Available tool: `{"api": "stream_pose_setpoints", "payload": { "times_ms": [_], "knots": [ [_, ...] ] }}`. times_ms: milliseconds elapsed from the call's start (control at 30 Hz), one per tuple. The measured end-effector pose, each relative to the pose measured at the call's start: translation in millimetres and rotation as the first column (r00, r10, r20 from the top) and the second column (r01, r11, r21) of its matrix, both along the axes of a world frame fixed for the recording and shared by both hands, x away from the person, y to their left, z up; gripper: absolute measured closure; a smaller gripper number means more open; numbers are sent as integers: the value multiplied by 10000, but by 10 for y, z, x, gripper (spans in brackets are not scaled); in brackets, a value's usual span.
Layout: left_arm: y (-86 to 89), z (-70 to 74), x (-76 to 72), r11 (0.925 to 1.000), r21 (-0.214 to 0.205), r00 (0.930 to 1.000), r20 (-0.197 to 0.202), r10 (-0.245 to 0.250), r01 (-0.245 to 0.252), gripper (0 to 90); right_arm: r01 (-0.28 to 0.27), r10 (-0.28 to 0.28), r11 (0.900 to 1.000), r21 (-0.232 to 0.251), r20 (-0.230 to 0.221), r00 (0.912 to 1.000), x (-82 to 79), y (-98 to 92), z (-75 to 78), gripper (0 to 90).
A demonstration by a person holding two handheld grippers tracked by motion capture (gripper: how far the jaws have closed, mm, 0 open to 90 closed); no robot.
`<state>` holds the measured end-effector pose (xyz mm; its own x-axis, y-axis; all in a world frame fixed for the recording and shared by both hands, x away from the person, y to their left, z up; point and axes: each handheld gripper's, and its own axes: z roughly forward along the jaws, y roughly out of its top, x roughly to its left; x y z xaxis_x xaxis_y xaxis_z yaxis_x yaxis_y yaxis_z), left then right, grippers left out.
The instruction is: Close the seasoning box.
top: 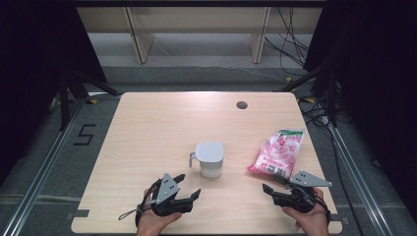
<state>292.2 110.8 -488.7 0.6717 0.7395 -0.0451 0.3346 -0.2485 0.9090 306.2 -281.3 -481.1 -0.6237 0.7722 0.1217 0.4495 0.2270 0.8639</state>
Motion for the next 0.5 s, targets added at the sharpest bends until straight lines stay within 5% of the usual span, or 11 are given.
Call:
{"api": "stream_pose_setpoints", "payload": {
  "times_ms": [300, 333, 400, 500],
  "knots": [
    [21, -54, -47, 9999, 56, 9998, -139, 120, -119, 274, -74, 73, 9999, -94, -152, 9999, -12, 6, -1, 402],
    [44, -50, -48, 9991, 429, 9999, -131, 74, -68, 273, -80, 79, 9999, -71, -211, 9997, -17, 13, -1, 399],
    [19, -71, -62, 10000, -8, 9999, -135, 89, -89, 273, -201, 196, 9997, -133, -332, 9993, -23, 24, -3, 381],
    [35, -78, -76, 9998, 177, 9999, -109, 5, -3, 273, -417, 392, 9987, -299, -796, 9961, -73, 70, -19, 371]
  ]
}}
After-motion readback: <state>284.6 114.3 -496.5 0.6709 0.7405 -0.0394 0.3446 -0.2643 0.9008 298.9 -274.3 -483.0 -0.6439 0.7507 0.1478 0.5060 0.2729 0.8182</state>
